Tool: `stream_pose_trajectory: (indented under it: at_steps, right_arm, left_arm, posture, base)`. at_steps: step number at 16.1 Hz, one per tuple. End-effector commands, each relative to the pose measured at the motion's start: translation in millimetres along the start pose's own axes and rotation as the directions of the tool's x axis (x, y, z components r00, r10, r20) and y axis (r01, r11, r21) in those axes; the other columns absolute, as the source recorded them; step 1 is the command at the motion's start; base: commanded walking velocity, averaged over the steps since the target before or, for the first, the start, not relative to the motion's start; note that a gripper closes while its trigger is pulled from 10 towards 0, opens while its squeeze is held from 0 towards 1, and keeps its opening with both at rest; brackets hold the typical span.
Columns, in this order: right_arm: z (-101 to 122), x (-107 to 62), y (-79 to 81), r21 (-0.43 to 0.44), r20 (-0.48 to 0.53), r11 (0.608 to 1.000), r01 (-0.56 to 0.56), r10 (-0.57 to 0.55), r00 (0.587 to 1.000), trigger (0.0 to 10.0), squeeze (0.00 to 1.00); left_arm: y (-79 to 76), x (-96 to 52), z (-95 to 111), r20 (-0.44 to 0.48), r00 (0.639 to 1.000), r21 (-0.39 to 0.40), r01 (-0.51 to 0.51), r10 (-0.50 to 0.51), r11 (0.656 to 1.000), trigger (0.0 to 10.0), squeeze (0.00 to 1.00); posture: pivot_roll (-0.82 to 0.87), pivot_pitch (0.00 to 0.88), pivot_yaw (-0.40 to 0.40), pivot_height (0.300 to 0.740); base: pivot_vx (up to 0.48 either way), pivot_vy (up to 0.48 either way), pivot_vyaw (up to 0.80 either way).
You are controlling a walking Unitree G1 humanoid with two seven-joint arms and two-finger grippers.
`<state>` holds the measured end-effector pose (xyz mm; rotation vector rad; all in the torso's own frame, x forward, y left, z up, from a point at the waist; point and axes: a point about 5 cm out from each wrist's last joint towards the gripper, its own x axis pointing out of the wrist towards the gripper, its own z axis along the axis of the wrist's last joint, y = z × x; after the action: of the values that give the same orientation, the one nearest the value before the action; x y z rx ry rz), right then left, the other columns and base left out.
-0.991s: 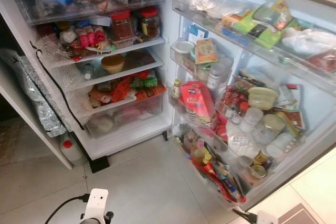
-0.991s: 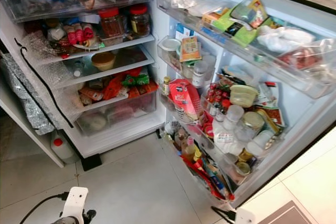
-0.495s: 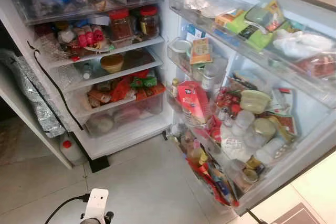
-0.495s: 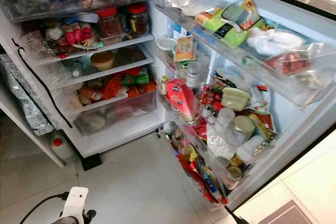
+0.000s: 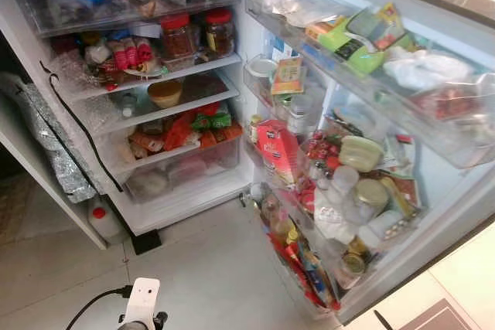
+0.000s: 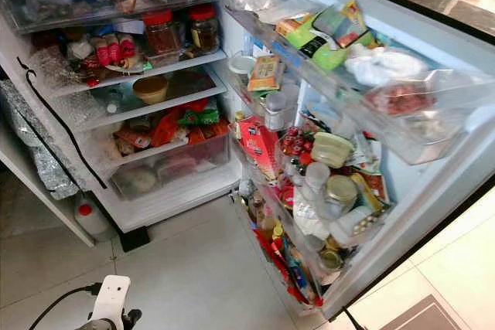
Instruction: Restocking fridge
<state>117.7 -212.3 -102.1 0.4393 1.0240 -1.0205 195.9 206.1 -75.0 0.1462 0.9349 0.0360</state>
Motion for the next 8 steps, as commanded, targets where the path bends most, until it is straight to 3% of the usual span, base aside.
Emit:
stream_pose_trajectory:
  at_steps: [1, 8]
  right_arm:
    - [-2.4, -1.1, 0.5, 0.038, -0.012, 0.999, 0.024, -0.023, 1.000, 10.0, 0.00]
    - [-2.7, -2.0, 0.6, 0.086, -0.009, 0.995, 0.044, -0.043, 0.999, 10.0, 0.00]
  left_arm:
    - [2.9, -0.8, -4.9, -0.022, 1.000, 0.020, -0.004, 0.004, 1.000, 10.0, 0.00]
    - [3.1, -0.8, -4.8, -0.022, 1.000, 0.020, -0.003, 0.003, 1.000, 10.0, 0.00]
  posture:
    - [-0.17, 0.000, 0.011, 0.740]
    - [-0.17, 0.000, 0.013, 0.740]
  base:
    - [0.000, 0.000, 0.00]
    - [0.000, 0.000, 0.00]
